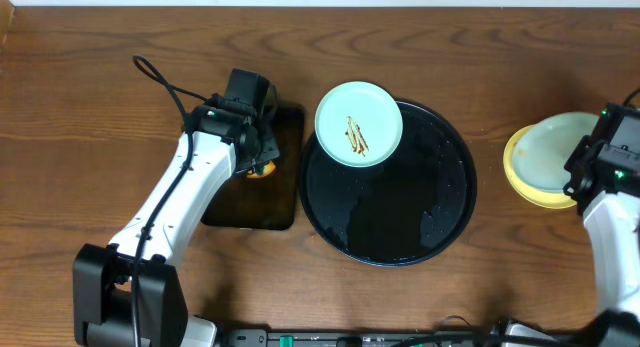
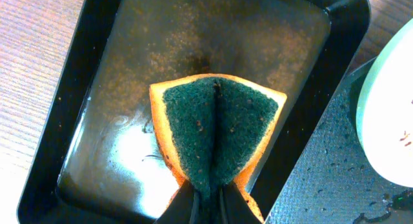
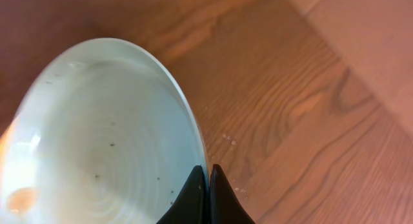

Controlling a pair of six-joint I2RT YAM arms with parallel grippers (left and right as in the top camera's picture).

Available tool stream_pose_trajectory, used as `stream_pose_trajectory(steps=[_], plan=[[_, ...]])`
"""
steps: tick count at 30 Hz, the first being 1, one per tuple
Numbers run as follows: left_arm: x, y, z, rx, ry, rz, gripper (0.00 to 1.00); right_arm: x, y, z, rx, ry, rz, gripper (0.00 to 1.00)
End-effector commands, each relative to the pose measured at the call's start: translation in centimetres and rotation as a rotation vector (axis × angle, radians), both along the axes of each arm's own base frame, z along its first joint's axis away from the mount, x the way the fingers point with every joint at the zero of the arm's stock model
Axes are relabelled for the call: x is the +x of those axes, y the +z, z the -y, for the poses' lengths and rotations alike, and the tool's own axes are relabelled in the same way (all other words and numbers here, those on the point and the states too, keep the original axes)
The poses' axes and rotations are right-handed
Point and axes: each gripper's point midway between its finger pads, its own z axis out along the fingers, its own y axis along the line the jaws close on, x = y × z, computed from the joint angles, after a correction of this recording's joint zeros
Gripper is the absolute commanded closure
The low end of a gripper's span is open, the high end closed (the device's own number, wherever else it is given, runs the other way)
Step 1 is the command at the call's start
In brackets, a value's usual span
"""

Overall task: Clean dirty plates on tray and stack at the side
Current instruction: 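Set the blue plate onto the yellow plate and release it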

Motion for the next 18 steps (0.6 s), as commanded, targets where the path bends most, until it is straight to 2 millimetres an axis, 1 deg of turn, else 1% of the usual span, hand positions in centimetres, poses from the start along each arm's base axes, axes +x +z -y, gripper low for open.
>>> stream_pose_trajectory(steps=[1,5,7,8,9,11,13,15,18], plan=[[0.0,0.3,-0.2,0.006,0.007,0.006,0.92,0.3,-1.6,0.9,0.063,-0.044,0.018,0.99],[0.0,0.2,-0.2,0.006,0.007,0.005,0.92,0.6,-2.9,1.1,0.083,-0.052,0.002,0.98],[0.0,0.3,-0.2,0.006,0.007,0.006,0.92,1.5,-3.4,0.4,0.125,-0.014,0.022,0.78],[0.0,0.3,-0.2,0.006,0.007,0.006,0.92,1.9,-3.5,0.0,0.148,0.010,0.032,0.71],[0.0,0.3,-0.2,0.006,0.008,0.006,0.92,2.2,-3.6,-0.5,0.171,0.038,0.039,0.68],[0.0,0.2,-0.2,0.006,0.007,0.005,0.92,3.1,-3.7,-1.6,0.226,0.089,0.069,0.67],[0.0,0.2,-0.2,0.007,0.007,0.004,0.92,4.1,-3.7,-3.3,0.293,0.157,0.100,0.64],[-0.1,0.2,-0.3,0.007,0.007,0.002,0.92,5.3,-3.6,-6.0,0.383,0.272,0.132,0.62],[-0.2,0.2,-0.3,0.009,0.007,-0.005,0.92,6.9,-3.0,-11.9,0.556,0.503,0.181,0.62]])
